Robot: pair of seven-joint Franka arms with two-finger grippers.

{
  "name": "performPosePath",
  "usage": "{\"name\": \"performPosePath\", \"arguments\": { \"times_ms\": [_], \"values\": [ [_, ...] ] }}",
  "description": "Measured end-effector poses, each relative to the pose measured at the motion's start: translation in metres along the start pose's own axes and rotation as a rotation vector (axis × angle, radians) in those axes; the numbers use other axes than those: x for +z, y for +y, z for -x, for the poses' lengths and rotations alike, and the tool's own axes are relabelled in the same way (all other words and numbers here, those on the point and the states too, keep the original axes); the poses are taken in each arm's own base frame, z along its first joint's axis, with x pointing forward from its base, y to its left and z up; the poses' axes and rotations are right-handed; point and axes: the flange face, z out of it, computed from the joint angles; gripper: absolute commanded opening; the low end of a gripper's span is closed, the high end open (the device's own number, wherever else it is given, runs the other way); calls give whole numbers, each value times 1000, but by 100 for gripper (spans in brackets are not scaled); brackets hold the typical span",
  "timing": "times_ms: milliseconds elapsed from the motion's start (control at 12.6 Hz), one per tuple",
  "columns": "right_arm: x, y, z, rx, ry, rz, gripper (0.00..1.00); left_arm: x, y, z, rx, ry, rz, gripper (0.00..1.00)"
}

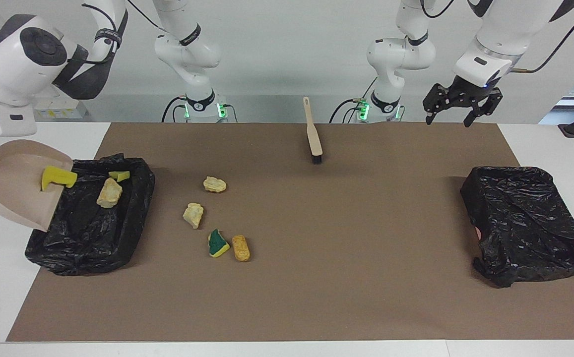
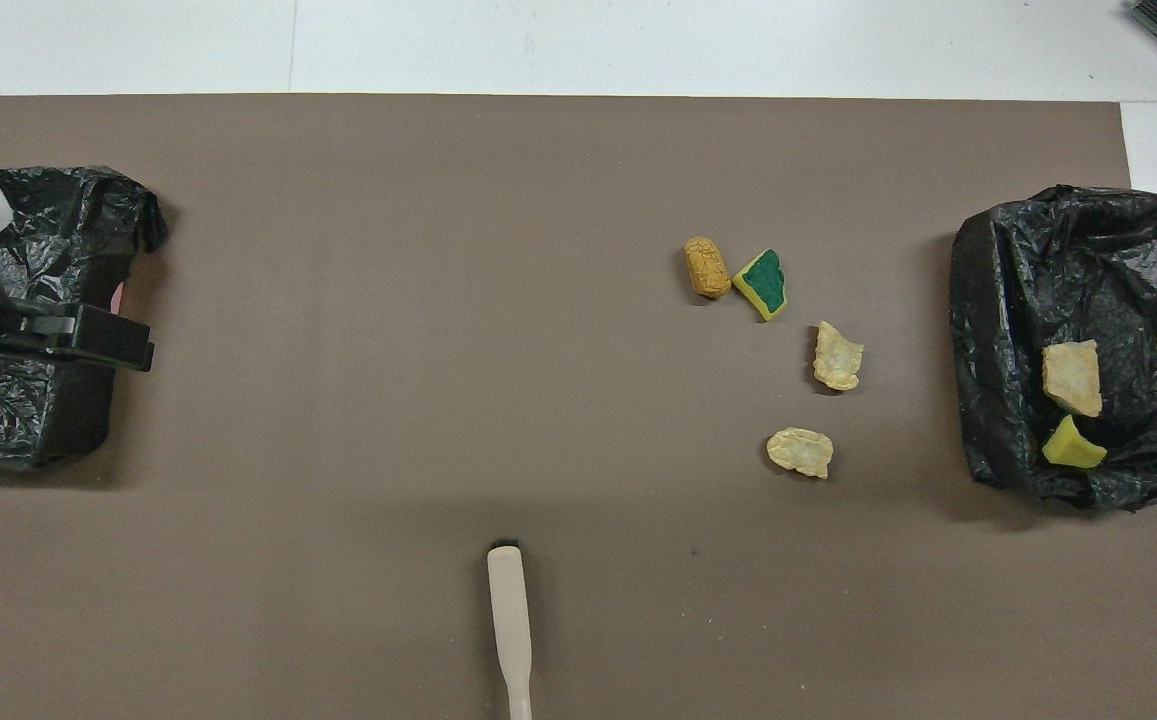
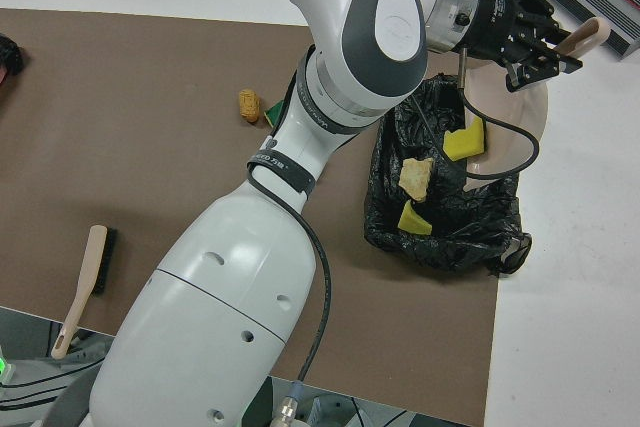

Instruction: Sweep and dump trash in bin

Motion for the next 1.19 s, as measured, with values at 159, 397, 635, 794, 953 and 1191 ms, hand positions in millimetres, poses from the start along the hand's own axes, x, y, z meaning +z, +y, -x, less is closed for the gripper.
{"name": "performPosePath", "arguments": {
  "times_ms": [159,397,635,794,953,1191],
  "values": [
    [0,0,0,-19,0,0,0,-7,-4,2,12,-7,0,100],
    [2,-2,-2,-6,29,-15,0,-11,-5,3,25,-6,0,100],
    [12,-11,-8,50,145,-80,0,-14,-3,4,36,2,0,100],
    [17,-16,-14,103,262,-110,0,-15,-3,4,41,3,0,100],
    [17,-20,-25,158,404,-145,0,-15,-3,4,44,2,0,100],
    [11,-23,-42,261,572,-207,0,-15,-2,5,45,0,-1,100]
  ]
}}
